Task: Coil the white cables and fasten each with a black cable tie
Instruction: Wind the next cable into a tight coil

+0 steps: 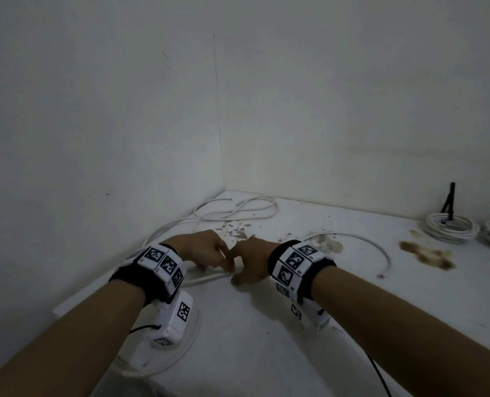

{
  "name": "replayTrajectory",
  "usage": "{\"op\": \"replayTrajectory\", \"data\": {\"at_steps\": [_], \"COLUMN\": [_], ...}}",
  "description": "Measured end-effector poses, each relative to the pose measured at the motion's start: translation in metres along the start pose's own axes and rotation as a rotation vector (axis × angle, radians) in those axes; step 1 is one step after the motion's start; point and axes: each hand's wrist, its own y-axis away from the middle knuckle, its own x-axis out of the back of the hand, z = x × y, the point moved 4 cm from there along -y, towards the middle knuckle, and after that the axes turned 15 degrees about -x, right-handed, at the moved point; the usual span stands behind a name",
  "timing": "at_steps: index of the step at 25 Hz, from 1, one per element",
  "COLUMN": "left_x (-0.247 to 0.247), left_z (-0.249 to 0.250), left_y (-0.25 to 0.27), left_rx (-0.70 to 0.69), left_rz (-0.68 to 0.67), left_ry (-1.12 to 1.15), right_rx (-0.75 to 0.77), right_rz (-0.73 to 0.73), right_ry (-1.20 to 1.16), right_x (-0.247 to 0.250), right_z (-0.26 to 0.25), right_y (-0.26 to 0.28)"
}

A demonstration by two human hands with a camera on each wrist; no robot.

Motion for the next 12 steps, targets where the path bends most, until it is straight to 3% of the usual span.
{"op": "replayTrajectory", "data": {"at_steps": [4,8,10,12], "left_x": [0.001,0.008,0.015,0.021], "left_z": [0.001,0.000,0.001,0.008], "left_y": [0.004,0.010,0.010,0.008], "left_rx": [-0.009,-0.033,-0.013,0.021], "left_rz": [0.107,0.174,0.283,0.430], "left_ry": [0.136,0.162,0.221,0.431], "right_rx": [0.040,-0.089,-0.187,-0.273], "right_rz": [0.151,0.514,0.730,0.845], "right_ry": [-0.029,-0.177,-0.338,-0.523], "right_x": [0.025,0.090,0.124,0.146], "right_z": [0.012,0.062,0.096,0.126], "right_y": [0.017,0.033,0.048,0.062]}}
